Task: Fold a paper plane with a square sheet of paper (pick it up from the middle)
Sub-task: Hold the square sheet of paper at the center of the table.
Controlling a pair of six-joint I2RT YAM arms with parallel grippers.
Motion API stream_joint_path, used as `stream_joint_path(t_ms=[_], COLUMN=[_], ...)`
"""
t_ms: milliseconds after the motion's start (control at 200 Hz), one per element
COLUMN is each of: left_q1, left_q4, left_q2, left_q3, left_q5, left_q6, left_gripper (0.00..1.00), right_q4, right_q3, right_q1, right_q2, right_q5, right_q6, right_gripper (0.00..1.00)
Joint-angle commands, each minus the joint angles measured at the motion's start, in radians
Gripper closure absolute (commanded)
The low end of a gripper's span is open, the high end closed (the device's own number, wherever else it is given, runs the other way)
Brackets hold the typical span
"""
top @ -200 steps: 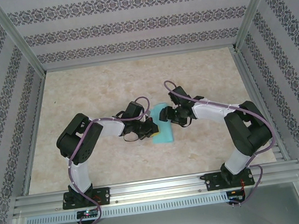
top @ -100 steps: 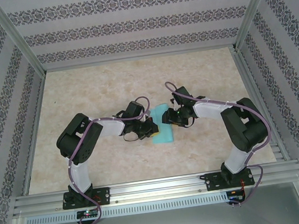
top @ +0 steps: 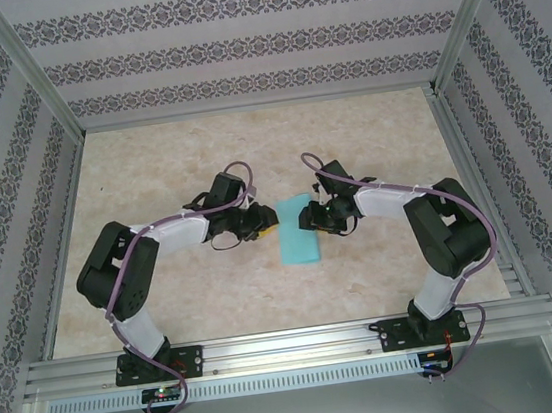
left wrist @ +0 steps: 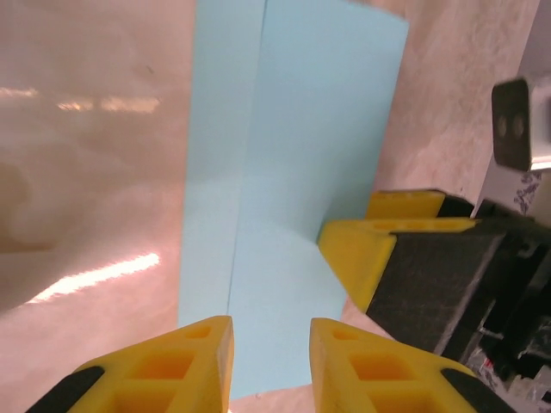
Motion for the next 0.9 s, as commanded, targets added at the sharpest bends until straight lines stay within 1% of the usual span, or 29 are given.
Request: stream_joint_path(t_ms=[0, 105, 295, 654, 894], left_q1=[0.015, 0.019, 0.020, 0.024, 0.076], left_q4=[-0.055, -0.063, -0.064, -0.070, -0.070], left_q2=[-0.018, -0.019, -0.012, 0.007, -0.016], left_q3=[-0.017, -0.016, -0.016, -0.008, -0.040], left_q5=[-0.044, -0.060, -0.061, -0.063, -0.085], left_q6=[0.029, 0.036, 0.037, 0.048, 0.073], left_gripper=[0.69, 0.69, 0.69, 0.70, 0.70], right_q4=[-0.054, -0.089, -0.114, -0.137, -0.131], right_q3=[0.036, 0.065, 0.095, 0.133, 0.117], right_q1=[0.037, 0.069, 0.098, 0.130, 0.147], right_q2=[0.050, 0.075, 0.117, 0.172, 0.183], right_q5=[0.108, 0.158, 0.204, 0.224, 0.225], right_q6=[-0.019, -0.014, 0.017, 0.021, -0.008], right_gripper=[0.51, 0.49, 0.46, 0.41, 0.40])
